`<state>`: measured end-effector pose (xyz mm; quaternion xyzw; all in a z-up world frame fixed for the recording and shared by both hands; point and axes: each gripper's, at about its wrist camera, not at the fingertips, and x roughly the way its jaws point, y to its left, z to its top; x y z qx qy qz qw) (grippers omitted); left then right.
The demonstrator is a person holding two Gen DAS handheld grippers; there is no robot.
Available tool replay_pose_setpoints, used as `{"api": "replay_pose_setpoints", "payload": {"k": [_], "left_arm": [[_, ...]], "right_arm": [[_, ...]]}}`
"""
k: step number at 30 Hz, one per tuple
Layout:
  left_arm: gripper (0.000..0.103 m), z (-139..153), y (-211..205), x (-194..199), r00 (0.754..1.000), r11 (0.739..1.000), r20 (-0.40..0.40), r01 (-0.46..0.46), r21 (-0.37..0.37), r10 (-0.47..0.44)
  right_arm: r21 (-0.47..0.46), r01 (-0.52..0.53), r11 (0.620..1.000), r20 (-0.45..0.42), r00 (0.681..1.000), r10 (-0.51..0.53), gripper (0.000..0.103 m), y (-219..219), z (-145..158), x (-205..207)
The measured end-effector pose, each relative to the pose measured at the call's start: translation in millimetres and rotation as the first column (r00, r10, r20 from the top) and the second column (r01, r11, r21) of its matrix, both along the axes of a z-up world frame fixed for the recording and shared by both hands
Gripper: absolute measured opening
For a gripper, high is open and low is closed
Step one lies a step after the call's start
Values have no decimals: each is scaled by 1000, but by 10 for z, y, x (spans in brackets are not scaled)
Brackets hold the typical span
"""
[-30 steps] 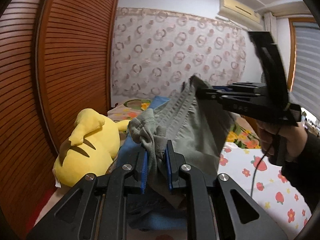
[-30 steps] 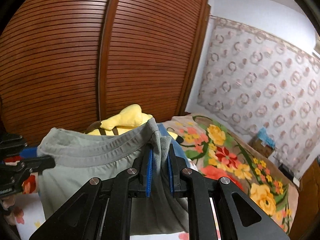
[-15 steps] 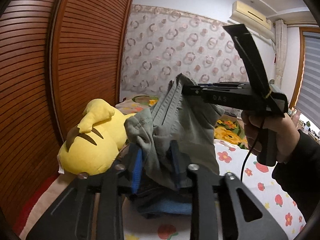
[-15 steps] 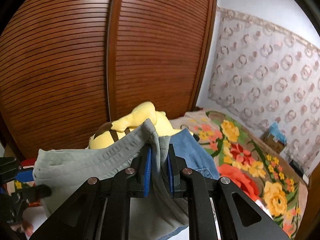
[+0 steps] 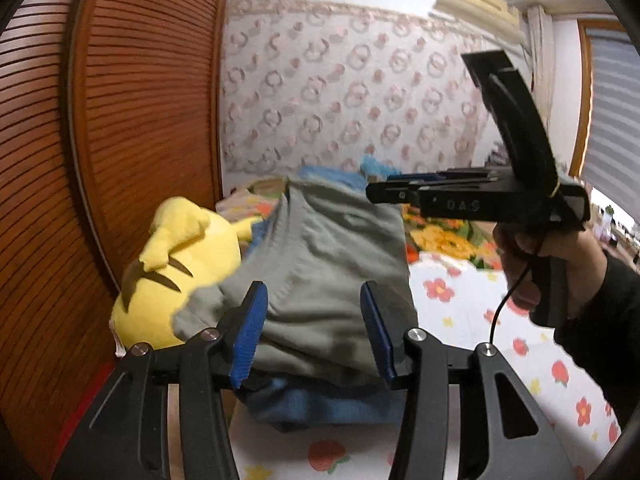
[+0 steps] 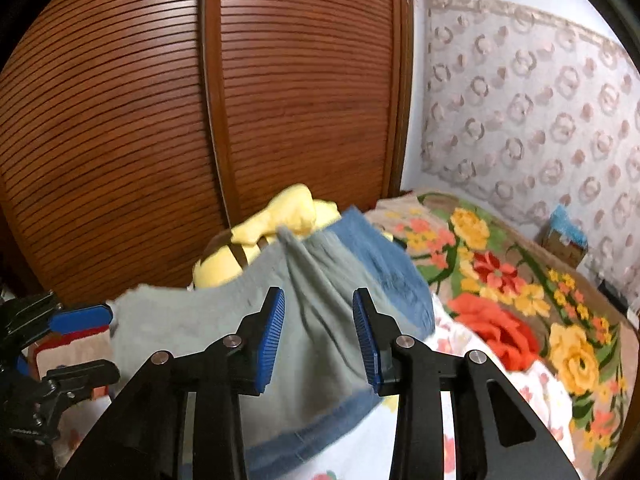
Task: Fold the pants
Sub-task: 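Lower the sweatshirt onto the folded jeans stack with both grippers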
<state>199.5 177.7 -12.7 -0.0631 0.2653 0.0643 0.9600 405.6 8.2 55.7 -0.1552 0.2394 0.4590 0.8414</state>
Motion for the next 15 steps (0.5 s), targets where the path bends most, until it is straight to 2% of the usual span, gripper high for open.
{"api": "replay_pose_setpoints", "payload": {"k": [6,10,13,15], "left_arm": [[49,-178,21,46,998,1000,-67,-12,-9,11],[49,-265,32,30,995,1000,-95,-16,-20,14],[49,-284,16,10,995,1000,-101,-18,-18,16],[49,-274,2,-2,994,1000,-105,-19,-19,17]], "right_arm": [[-16,43,999,-55,998,-44,37,-44,-132,253],[-22,116,993,-85,989,-118,37,19,-204,479],[6,138,990,-131,982,-136,37,49,-246,556],[21,151,988,-129,981,-147,37,73,-222,531]]}}
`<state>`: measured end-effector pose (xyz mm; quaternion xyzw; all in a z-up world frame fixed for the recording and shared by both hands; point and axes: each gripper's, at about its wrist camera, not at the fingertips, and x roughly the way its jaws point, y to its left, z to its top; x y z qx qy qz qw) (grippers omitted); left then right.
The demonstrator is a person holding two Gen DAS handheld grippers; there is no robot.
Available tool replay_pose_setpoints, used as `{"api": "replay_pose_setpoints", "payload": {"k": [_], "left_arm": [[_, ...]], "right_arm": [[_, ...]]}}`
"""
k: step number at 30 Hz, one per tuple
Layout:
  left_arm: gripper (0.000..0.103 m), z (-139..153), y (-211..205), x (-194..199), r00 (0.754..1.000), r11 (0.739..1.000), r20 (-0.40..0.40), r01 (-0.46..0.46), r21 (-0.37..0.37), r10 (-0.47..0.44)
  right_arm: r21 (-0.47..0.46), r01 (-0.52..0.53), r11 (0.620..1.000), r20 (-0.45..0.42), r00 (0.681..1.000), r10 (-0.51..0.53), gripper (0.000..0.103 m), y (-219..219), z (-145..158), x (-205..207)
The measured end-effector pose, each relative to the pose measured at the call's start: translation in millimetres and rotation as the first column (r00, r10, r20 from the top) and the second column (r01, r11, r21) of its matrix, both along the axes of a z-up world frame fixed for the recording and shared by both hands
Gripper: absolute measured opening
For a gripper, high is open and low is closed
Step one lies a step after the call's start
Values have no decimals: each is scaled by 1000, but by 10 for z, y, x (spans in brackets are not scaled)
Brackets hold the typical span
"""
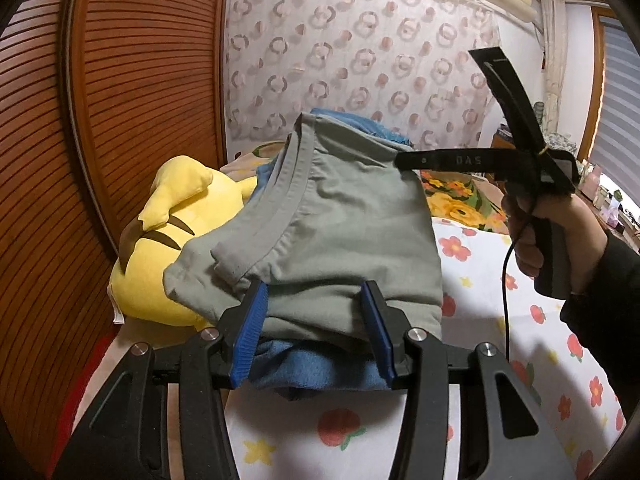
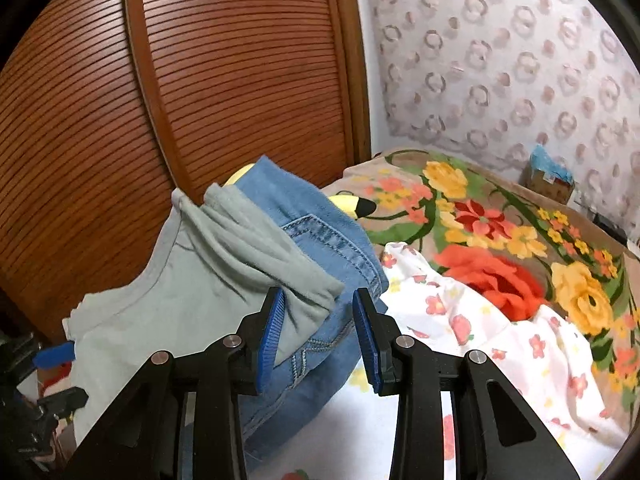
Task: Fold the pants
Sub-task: 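Lower the sweatshirt onto the folded jeans stack with both grippers, then open both grippers and pull them back from the stack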
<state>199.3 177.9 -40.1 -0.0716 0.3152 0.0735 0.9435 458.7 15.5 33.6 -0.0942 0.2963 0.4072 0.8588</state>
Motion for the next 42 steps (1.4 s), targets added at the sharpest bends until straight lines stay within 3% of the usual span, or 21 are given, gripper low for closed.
{"api": "replay_pose_setpoints", "payload": {"k": [10,12,14,28,29,42], "left_arm": [[53,141,-37,-151,1000,1000,7,3,31,-3],[72,185,-64,-222,1000,999,19,7,38,-7],[78,234,-81,-290,999,999,36,15,35,-16],[97,572,-467,-797,992,991,90,75,114,-86],[103,597,-509,-843,991,990,97,83,114,-94],[103,791,-941,-1198,970,977,145,176,120,-193]], "right_arm": [[37,13,999,64,998,-16,37,-261,145,-609],[41,11,999,75,997,-14,37,-370,145,-777],[49,12,999,79,997,-15,37,-463,154,-938],[88,54,995,121,991,-65,37,-1141,273,-2079],[91,58,994,123,990,-69,37,-1193,280,-2173],[107,162,981,152,972,-177,57,-1759,342,-3088]]}}
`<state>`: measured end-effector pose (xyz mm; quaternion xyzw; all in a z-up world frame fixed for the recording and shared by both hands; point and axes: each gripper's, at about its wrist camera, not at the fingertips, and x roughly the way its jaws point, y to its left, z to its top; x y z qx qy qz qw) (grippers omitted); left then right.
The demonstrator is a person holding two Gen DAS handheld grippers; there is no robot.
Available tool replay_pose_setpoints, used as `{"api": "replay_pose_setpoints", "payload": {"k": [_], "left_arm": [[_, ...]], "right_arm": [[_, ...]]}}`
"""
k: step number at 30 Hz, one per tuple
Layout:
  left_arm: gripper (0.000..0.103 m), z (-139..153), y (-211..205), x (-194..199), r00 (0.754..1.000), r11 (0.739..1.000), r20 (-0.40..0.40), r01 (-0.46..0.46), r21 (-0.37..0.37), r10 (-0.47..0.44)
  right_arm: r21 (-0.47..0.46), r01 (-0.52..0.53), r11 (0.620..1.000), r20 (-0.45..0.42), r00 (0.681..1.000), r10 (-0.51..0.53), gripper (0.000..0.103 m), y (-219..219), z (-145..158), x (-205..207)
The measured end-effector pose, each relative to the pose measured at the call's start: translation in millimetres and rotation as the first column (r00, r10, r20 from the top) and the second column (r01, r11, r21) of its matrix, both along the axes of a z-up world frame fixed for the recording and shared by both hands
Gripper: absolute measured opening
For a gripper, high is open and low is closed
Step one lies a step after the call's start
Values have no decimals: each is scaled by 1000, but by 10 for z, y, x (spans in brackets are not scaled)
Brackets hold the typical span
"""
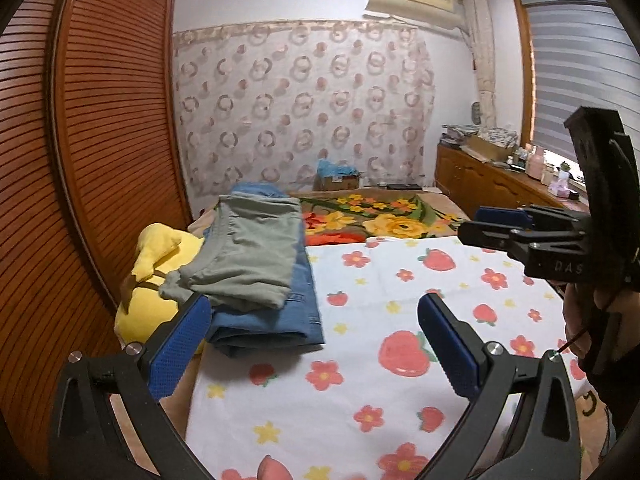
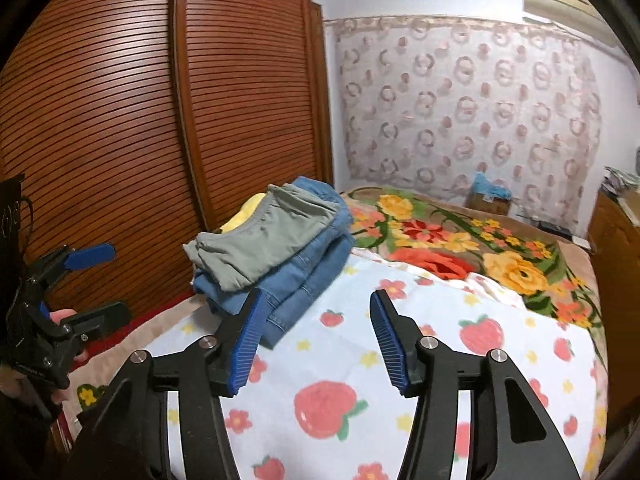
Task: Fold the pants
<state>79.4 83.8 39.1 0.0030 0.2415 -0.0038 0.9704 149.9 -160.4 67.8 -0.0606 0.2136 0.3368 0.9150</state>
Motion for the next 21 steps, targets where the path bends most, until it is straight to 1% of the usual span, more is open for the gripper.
{"api": "replay_pose_setpoints", "payload": {"k": [2,4,6,10,13,17,21], "left_arm": [[103,27,-63,-40,1000,1000,13,10,-2,-10],[103,36,-123,-70,1000,1000,18,18,-6,-18],[103,42,-188,-71,1000,1000,10,27,-13,-27],[103,37,-335,-70,999,999,6,35,0,-35],[103,32,-449,-70,999,999,2,34,6,-34],[103,21,-568,-95,999,999,6,47,-17,-46],[103,23,-701,-124,999,998,7,52,-19,-52]], "right_arm": [[2,33,999,0,999,-33,60,-91,-2,-118],[2,65,998,-5,998,-65,69,-158,-9,-216],[-1,98,995,-8,995,-98,71,-235,-19,-326],[-7,149,989,-12,989,-149,76,-287,7,-532],[-4,192,981,-8,981,-192,77,-359,23,-695],[3,232,973,-10,973,-232,77,-322,69,-831],[18,275,961,-10,961,-275,77,-380,78,-1022]]}}
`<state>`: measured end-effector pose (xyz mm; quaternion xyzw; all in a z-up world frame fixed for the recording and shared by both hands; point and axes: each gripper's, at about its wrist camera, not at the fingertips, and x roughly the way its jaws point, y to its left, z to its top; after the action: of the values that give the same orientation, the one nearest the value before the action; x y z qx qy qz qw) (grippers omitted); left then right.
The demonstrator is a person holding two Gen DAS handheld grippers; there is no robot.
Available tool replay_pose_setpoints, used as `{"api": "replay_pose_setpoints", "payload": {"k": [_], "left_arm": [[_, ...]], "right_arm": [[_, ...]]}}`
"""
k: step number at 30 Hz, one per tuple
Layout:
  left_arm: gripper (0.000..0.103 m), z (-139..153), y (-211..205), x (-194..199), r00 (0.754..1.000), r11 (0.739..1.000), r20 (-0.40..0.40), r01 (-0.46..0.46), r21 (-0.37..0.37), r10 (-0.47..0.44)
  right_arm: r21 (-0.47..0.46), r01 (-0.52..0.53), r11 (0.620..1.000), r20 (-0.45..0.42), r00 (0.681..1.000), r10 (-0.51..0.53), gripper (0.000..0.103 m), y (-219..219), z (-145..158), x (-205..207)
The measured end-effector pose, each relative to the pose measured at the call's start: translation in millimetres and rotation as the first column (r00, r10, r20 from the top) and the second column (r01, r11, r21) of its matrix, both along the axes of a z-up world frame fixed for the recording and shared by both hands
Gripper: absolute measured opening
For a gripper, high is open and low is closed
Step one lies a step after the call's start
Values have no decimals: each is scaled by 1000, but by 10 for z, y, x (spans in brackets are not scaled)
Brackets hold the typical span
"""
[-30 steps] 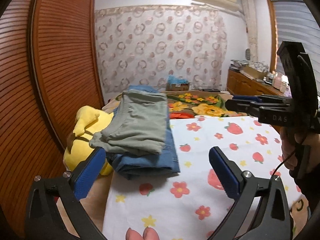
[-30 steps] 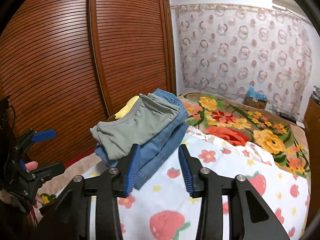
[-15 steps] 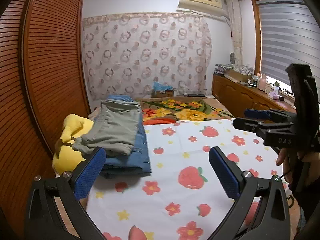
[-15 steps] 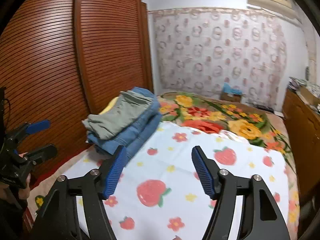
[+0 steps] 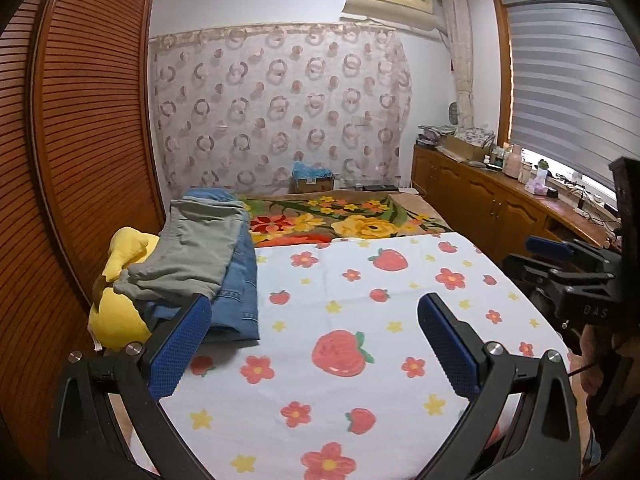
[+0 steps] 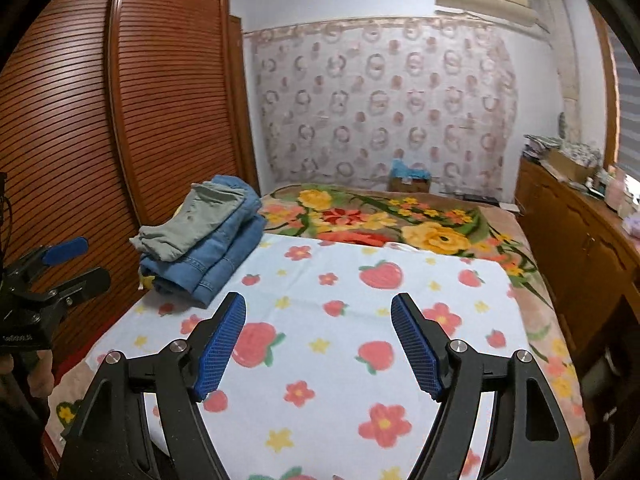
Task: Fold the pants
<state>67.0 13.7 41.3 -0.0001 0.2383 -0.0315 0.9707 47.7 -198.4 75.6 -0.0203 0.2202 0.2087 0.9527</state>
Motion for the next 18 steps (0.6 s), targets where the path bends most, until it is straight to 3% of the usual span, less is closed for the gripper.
{"api": "replay_pose_setpoints", "payload": {"k": [18], "left_arm": [[103,191,-279,-233,1000,1000,29,9,12,-10]], "right_arm": [[43,125,991,87,988,-128,77,53,60,-866]]}}
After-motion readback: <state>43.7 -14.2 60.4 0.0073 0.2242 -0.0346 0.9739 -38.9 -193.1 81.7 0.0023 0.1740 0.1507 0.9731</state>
